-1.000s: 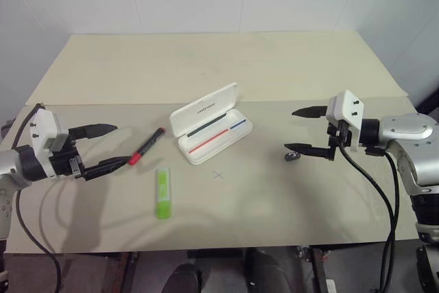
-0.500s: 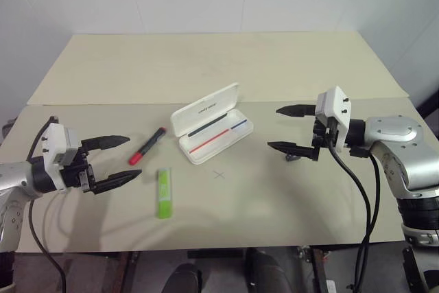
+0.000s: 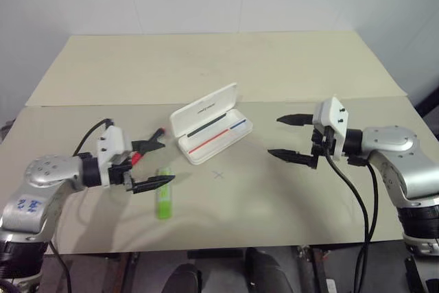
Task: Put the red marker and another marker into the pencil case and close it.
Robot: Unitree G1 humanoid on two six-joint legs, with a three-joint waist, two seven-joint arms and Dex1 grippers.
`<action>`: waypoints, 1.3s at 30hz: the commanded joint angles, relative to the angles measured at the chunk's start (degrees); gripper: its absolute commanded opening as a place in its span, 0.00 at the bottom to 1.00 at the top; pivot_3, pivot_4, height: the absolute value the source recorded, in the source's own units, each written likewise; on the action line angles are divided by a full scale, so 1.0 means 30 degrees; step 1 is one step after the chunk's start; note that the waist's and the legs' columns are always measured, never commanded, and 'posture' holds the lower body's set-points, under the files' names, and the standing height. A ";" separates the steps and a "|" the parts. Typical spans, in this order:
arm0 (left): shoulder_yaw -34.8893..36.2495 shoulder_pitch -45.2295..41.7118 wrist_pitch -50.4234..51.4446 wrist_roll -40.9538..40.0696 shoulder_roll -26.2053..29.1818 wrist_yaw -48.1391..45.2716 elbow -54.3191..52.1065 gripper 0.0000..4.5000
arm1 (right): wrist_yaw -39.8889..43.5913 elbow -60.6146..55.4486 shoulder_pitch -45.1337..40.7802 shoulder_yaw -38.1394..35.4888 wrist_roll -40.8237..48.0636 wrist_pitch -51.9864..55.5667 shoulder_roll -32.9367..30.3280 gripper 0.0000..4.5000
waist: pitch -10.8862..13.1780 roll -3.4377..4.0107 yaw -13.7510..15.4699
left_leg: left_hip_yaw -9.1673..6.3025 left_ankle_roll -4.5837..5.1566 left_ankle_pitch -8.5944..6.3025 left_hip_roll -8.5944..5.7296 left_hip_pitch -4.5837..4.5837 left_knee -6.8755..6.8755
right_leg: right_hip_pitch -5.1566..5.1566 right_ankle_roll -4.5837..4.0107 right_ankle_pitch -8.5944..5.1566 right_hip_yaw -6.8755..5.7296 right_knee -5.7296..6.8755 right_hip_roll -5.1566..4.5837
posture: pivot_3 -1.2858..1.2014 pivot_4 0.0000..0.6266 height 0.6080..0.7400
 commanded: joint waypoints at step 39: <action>-0.7274 -0.7471 0.3960 0.5229 -0.3594 0.0895 0.3364 1.00 | -0.1623 -0.1722 0.1787 -0.0442 0.0750 -0.0149 0.0909 1.00 | 0.0000 -0.0010 0.0012 | 0.0014 0.0019 -0.0010 -0.0020 -0.0014 0.0047 | 0.0003 0.0026 0.0014 0.0021 -0.0001 0.0002 | 0.52 0.24 1.00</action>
